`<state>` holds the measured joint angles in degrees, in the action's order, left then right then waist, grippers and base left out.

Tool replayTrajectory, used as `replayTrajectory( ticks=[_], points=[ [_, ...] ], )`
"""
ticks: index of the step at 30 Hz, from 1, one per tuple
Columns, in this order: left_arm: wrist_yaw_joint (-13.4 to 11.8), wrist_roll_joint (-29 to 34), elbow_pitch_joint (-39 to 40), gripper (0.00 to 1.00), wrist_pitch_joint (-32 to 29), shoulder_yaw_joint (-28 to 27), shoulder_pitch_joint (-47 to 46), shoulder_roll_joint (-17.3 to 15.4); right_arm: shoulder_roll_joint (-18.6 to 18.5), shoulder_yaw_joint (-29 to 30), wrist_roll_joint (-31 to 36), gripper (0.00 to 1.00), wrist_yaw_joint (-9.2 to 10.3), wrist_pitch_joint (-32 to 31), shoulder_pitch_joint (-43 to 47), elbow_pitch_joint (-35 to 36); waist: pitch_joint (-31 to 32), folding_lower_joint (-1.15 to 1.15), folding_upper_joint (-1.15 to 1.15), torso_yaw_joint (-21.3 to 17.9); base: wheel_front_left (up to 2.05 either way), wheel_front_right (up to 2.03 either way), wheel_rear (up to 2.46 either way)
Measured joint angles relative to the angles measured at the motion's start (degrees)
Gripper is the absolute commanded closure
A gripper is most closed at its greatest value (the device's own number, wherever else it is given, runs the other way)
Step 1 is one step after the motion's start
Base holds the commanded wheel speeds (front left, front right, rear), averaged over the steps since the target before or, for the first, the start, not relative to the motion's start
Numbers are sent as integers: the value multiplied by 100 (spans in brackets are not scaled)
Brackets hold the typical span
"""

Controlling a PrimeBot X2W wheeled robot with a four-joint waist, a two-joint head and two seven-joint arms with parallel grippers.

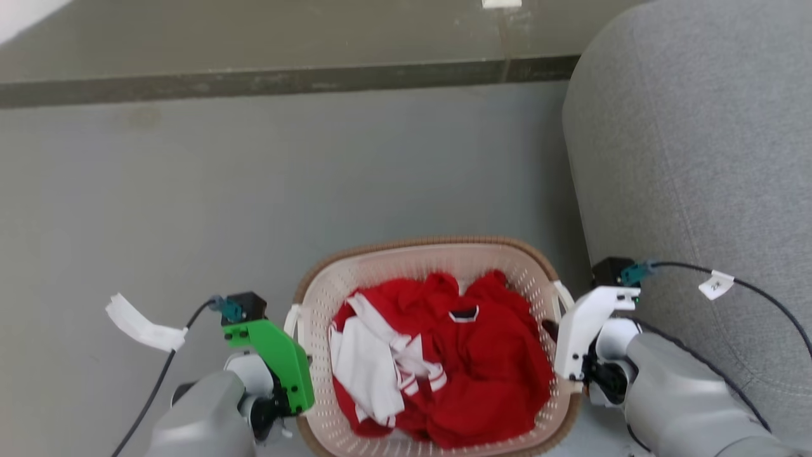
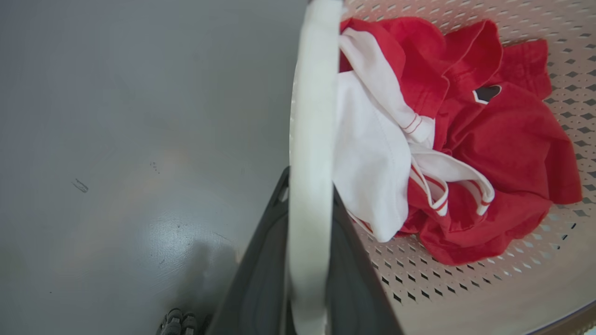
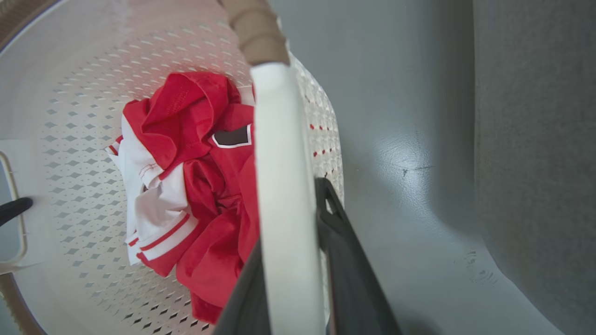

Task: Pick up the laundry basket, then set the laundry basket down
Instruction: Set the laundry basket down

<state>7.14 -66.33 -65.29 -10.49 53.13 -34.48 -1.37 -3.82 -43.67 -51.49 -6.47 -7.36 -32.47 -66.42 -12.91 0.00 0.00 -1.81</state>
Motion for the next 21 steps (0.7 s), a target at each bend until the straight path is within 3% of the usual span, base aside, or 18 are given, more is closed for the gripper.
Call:
replayTrajectory(
  ticks=[21],
  points=[
    [-7, 57, 113, 100, 708, -8, -693, -4, -233, -19, -8, 100, 0, 627, -597, 309, -1304, 0, 0, 47, 0, 0, 0]
  ],
)
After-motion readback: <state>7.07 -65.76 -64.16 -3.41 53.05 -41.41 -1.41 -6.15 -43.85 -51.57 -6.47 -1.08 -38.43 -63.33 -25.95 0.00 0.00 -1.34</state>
